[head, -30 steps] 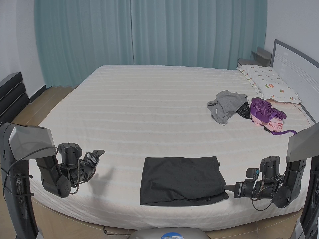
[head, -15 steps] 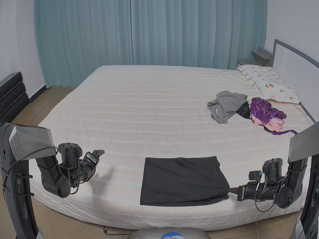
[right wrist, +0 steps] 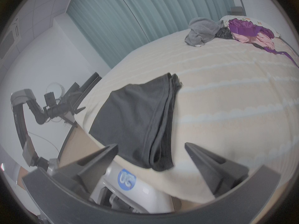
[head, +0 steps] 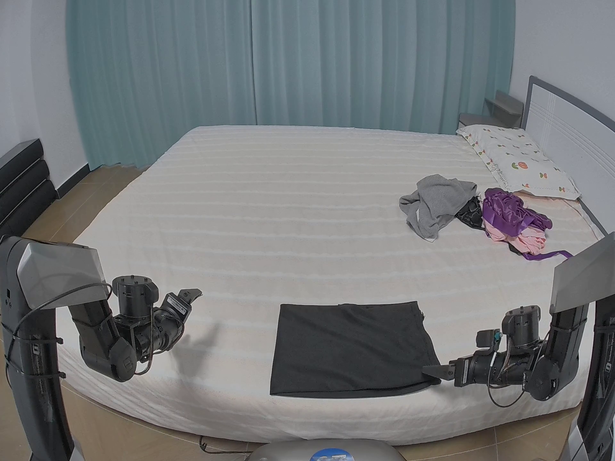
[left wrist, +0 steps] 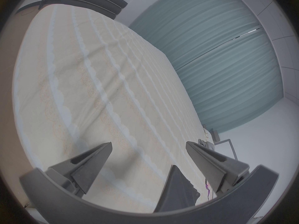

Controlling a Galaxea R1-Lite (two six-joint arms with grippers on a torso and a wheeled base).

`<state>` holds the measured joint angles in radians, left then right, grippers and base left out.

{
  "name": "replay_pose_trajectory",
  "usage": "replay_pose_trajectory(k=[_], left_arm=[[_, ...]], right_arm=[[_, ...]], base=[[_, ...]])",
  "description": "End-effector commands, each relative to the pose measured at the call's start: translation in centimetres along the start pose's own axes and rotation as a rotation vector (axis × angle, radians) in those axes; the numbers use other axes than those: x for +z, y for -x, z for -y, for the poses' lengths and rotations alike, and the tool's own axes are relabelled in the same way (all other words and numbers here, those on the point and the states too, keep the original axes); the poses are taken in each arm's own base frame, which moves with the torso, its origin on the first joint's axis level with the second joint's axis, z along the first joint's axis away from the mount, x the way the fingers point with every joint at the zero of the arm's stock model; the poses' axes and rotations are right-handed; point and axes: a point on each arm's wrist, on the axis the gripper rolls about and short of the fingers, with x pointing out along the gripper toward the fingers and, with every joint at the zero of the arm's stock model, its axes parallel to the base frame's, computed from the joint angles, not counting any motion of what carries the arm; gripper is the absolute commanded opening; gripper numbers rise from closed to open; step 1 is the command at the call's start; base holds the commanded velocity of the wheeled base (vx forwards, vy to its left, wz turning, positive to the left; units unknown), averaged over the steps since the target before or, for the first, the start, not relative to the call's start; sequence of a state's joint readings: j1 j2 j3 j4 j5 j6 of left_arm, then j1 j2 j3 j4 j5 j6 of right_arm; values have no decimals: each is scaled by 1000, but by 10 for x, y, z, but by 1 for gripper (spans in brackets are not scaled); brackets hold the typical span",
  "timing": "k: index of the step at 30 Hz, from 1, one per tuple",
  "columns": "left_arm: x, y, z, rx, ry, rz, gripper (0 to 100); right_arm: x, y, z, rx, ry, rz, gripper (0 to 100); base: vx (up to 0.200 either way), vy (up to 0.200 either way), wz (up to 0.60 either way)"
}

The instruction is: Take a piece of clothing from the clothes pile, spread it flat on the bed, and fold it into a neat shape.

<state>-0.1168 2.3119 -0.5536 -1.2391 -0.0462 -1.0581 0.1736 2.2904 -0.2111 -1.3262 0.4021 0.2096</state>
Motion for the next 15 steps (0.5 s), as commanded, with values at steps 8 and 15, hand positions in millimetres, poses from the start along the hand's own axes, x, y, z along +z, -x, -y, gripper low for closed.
replay_pose_trajectory(k=[8,15], left_arm=[[0,-1,0,2,0,8,100],[0,-1,-1,11,1,17,100]], right_arm=[[63,-44,1,67,-202,178,100],[106,-76,-9,102,-283,175,100]], base=[[0,0,0],[0,0,0]])
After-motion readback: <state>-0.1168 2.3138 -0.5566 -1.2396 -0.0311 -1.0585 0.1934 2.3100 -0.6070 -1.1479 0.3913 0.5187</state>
